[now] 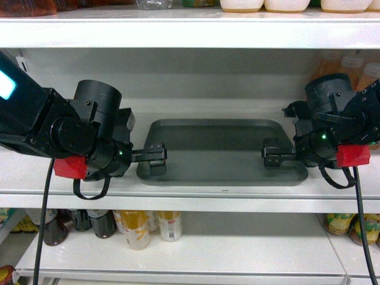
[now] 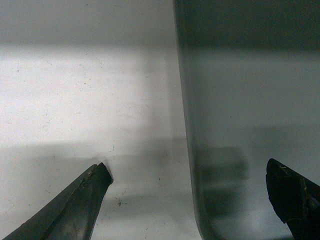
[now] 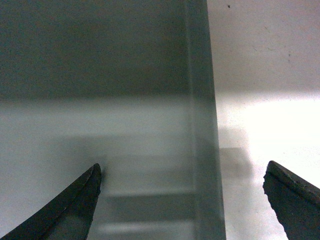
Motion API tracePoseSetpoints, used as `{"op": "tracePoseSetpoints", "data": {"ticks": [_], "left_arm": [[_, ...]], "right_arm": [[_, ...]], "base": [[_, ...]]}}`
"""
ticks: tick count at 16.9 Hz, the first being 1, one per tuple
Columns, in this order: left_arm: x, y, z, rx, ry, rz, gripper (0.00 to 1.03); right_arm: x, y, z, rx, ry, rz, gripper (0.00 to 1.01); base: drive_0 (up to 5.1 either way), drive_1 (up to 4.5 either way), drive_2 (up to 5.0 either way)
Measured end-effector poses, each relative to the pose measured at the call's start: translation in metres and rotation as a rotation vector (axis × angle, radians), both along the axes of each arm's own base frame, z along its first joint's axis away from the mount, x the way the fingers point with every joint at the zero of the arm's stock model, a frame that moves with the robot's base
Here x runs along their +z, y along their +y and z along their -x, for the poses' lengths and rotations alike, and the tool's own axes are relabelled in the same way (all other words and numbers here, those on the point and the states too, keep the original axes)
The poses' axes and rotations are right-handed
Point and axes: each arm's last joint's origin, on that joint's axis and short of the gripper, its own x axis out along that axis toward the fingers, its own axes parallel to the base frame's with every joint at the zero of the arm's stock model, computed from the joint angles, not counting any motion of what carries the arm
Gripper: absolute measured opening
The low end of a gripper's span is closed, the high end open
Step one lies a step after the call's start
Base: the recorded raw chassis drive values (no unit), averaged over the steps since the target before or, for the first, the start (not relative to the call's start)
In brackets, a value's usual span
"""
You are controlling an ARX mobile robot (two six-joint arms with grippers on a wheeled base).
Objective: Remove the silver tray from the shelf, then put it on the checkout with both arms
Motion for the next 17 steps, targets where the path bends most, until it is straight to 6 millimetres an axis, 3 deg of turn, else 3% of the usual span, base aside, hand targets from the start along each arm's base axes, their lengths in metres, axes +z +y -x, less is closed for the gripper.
{"op": "tracePoseSetpoints", "data": {"ticks": [1,3,11,12,13,15,17], "left_arm": [[-0.001,0.001,0.001,0.0,-0.003,0.002,0.98],[-0.003,0.002,0.003,-0.01,-0.002,-0.008,0.97],[-0.008,0.012,0.005,0.005,0.017,0.022,0.28],[-0.008,0.009,0.007,0.001,0.026,0.03,0.1],[-0.008,0.008,0.007,0.024,0.028,0.049,0.03],[-0.008,0.008,0.009,0.024,0.024,0.068,0.03],[-0.005,0.006,0.028,0.031,-0.003,0.021,0.03]], "right_arm": [[0.0,0.0,0.0,0.0,0.002,0.001,0.97],[-0.001,0.0,0.001,0.001,0.004,0.002,0.81],[-0.006,-0.004,0.007,-0.006,0.004,0.014,0.1],[-0.004,-0.004,0.009,0.006,0.007,-0.007,0.03],[-0.004,-0.005,0.012,0.007,0.008,-0.011,0.03],[-0.004,-0.005,0.017,0.006,0.011,-0.013,0.03],[-0.002,-0.005,0.034,0.008,0.003,-0.024,0.03]], "base": [[0.0,0.0,0.0],[0.0,0.0,0.0],[0.0,0.0,0.0],[0.0,0.0,0.0],[0.0,0.0,0.0],[0.0,0.0,0.0],[0.0,0.0,0.0]]}}
